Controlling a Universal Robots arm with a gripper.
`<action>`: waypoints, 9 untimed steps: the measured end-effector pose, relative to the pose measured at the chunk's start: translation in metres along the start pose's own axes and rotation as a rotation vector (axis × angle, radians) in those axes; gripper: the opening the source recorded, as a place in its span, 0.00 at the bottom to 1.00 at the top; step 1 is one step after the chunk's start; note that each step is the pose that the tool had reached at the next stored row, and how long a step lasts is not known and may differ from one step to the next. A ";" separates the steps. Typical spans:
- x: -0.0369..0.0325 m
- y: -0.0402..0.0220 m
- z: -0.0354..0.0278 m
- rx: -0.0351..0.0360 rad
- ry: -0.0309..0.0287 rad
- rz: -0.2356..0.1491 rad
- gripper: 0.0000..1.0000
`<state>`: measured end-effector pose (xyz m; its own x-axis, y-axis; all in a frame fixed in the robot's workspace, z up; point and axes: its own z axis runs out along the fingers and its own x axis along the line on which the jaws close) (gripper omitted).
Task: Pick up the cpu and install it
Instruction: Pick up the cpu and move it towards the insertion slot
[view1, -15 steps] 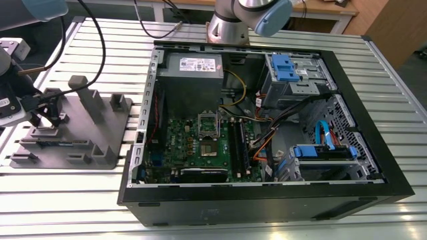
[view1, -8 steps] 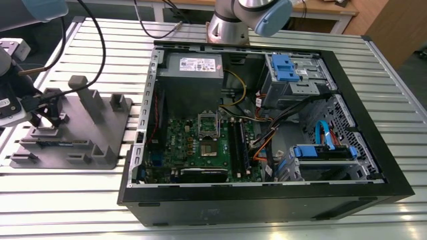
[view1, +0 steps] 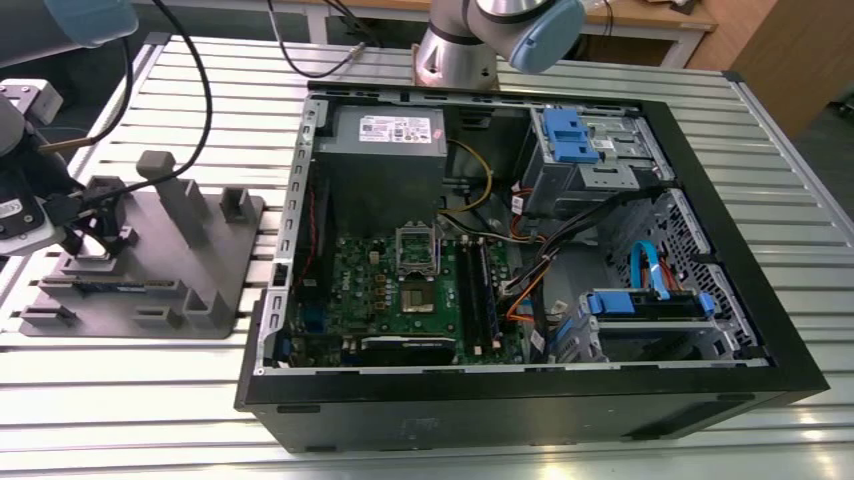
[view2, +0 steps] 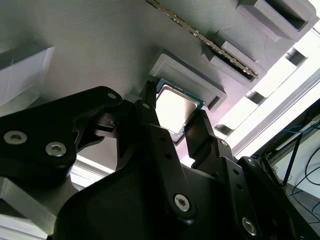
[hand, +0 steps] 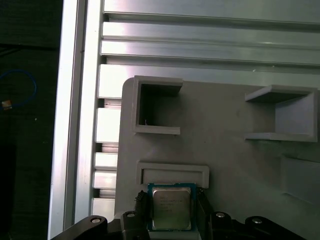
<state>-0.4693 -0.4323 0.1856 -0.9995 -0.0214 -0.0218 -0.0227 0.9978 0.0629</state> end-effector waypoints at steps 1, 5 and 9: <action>0.0001 0.0000 0.0001 0.0000 0.0000 0.000 0.47; 0.0005 0.0000 0.0002 -0.0001 -0.0002 0.000 0.47; 0.0006 0.0000 0.0003 0.0000 0.0000 0.000 0.47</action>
<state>-0.4699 -0.4323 0.1853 -0.9995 -0.0214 -0.0218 -0.0227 0.9978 0.0630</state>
